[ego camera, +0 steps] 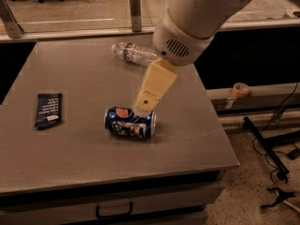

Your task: Place pepsi can upright

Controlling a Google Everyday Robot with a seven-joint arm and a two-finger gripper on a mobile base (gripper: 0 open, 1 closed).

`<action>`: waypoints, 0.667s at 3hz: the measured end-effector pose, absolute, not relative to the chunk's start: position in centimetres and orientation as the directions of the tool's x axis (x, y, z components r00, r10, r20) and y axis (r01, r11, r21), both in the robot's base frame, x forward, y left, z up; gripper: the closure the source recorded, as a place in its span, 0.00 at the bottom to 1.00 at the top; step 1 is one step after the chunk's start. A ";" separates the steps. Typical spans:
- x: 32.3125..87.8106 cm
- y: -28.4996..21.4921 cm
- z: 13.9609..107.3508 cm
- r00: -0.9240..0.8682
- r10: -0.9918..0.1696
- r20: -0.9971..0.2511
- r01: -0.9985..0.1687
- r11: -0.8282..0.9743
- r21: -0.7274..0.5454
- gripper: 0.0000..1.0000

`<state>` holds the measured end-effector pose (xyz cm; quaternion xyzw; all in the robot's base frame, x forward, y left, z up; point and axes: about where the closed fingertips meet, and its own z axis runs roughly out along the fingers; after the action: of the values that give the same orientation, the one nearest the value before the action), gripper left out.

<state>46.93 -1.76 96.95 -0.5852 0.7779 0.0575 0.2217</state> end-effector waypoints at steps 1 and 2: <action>47.2 2.3 93.7 -0.175 -0.913 -0.368 -0.948 0.257 -0.189 0.00; 46.5 4.5 90.3 -0.142 -0.938 -0.315 -0.961 0.207 -0.185 0.00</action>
Offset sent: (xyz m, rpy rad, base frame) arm -0.0122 0.0849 -0.1158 -0.1766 0.0520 0.1377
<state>46.54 4.50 90.30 -0.6289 0.7549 0.0303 0.1834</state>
